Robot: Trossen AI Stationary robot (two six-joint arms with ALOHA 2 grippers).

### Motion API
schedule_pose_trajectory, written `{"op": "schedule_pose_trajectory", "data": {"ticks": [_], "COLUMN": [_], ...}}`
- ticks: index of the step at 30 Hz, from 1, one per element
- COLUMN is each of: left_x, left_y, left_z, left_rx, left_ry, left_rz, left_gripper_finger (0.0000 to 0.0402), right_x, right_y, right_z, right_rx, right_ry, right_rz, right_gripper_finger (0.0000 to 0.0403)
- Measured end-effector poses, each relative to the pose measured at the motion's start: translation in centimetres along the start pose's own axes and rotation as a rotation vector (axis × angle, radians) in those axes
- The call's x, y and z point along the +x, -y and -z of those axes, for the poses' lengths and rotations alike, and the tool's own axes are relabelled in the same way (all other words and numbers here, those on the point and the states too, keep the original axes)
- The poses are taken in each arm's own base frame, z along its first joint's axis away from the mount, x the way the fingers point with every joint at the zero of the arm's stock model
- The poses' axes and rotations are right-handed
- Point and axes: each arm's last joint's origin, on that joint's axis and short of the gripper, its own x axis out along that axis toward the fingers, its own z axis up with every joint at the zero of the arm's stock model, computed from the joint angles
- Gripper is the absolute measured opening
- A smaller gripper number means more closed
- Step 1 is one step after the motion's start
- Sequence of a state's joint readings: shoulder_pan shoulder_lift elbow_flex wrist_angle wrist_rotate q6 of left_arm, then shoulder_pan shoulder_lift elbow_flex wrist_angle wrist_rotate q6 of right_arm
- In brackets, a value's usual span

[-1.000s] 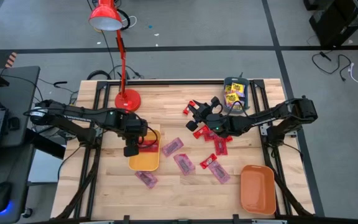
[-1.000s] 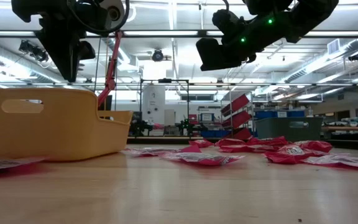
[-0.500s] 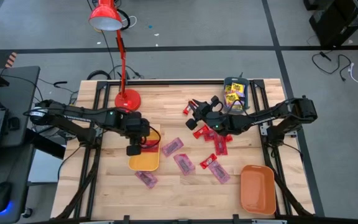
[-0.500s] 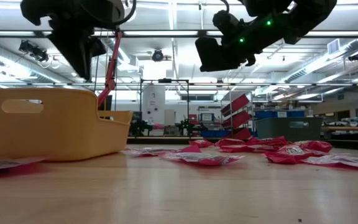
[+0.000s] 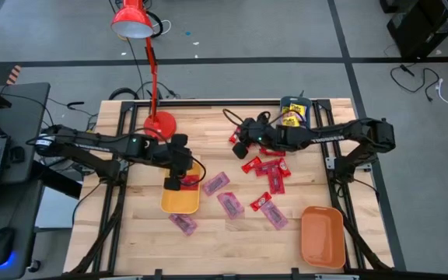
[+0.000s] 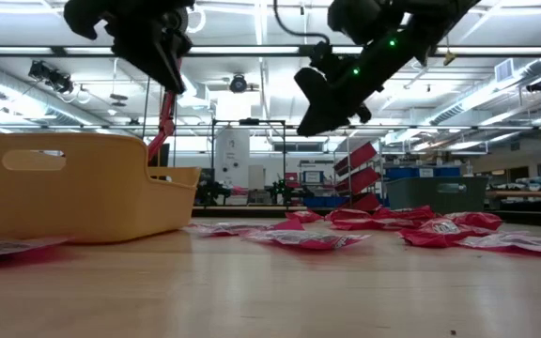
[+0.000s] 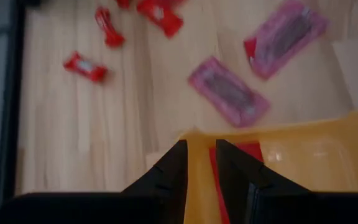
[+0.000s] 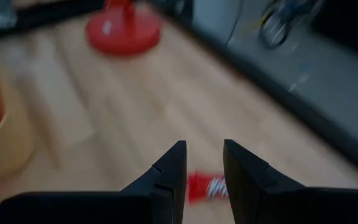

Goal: Sort candy
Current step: Put the red candy pack into the yellow bin

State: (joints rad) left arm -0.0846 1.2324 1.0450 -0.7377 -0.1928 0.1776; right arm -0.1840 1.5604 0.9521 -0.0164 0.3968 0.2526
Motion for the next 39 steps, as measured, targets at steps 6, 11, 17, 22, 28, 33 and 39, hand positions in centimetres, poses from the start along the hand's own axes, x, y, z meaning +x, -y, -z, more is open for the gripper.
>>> {"op": "schedule_pose_trajectory", "data": {"ticks": [6,11,17,22,28,33,39], "left_x": [0.1,-0.4,-1.5,-2.2,-2.6,-2.7,-2.7], "left_y": [-0.4,-0.6,-0.7,-0.8,-1.1,-1.3,-1.3], "left_z": [1.2,2.0,2.4,2.6,2.2,2.2,2.2], "left_rx": [-0.008,-0.077,-0.104,-0.098,-0.078,-0.072,-0.059], "left_ry": [0.104,0.258,0.408,0.461,0.51,0.492,0.487], "left_rz": [-0.038,-0.071,-0.099,-0.116,-0.18,-0.257,-0.275], "left_gripper_finger": [0.0086,0.0086,0.0086,0.0086,0.0086,0.0086,0.0086], "right_x": [-0.1,-0.8,-1.9,-2.8,-3.5,-3.7,-2.6], "right_y": [0.4,0.0,-0.2,-0.6,-2.1,-3.1,-4.3], "right_z": [1.6,3.1,4.9,5.8,6.2,6.8,7.9], "right_rx": [-0.046,-0.156,-0.113,-0.02,0.051,0.137,0.177], "right_ry": [-0.217,-0.365,-0.541,-0.626,-0.623,-0.63,-0.64], "right_rz": [-0.086,-0.119,-0.066,-0.009,-0.019,-0.005,0.007], "right_gripper_finger": [0.0092,0.0092,0.0106,0.0132,0.0171,0.0197,0.0215]}}
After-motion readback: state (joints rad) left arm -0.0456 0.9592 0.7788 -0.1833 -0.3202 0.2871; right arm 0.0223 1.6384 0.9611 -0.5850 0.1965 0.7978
